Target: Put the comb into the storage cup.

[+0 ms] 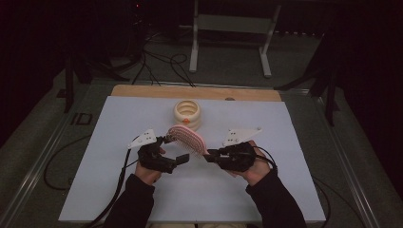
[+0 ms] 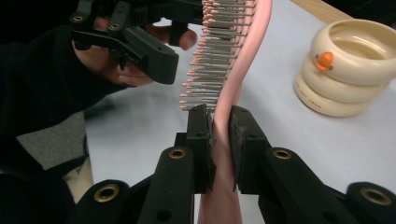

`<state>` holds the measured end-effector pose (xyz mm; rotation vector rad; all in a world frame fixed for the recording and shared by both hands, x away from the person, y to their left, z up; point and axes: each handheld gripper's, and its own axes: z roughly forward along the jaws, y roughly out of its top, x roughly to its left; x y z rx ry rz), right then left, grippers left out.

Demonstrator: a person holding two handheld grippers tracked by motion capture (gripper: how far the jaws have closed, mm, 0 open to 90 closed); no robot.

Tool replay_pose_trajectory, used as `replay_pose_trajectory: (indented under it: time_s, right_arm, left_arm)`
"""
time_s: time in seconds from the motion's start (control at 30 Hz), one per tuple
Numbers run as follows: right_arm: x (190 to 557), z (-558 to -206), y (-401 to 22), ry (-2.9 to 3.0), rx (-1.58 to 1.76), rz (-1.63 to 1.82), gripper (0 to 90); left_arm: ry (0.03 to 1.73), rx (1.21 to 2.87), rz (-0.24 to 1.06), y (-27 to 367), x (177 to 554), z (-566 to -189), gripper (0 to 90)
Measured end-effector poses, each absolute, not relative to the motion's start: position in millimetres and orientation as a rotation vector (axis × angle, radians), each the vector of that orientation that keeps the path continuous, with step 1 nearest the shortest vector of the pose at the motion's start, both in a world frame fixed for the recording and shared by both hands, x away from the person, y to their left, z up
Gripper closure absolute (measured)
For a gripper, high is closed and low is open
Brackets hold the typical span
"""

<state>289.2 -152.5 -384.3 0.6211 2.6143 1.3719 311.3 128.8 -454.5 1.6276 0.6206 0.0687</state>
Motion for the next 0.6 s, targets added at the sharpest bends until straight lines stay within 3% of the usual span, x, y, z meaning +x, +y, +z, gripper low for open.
replay_pose_trajectory:
  time_s: [0.37, 0.53, 0.6]
  right_arm:
    - [292.0, -395.6, -154.3, 2.644, 0.592, 1.536, 79.5]
    - [296.2, -402.2, -157.7, 2.667, 0.617, 1.588, 79.4]
    - [297.9, -404.7, -159.2, 2.673, 0.629, 1.609, 79.4]
  left_arm:
    - [0.537, 1.606, -0.018, 121.0, 309.7, -446.2, 0.9]
    - [0.595, 1.614, -0.008, 121.6, 309.8, -442.3, 13.9]
    - [0.592, 1.615, -0.009, 121.4, 309.5, -442.6, 14.6]
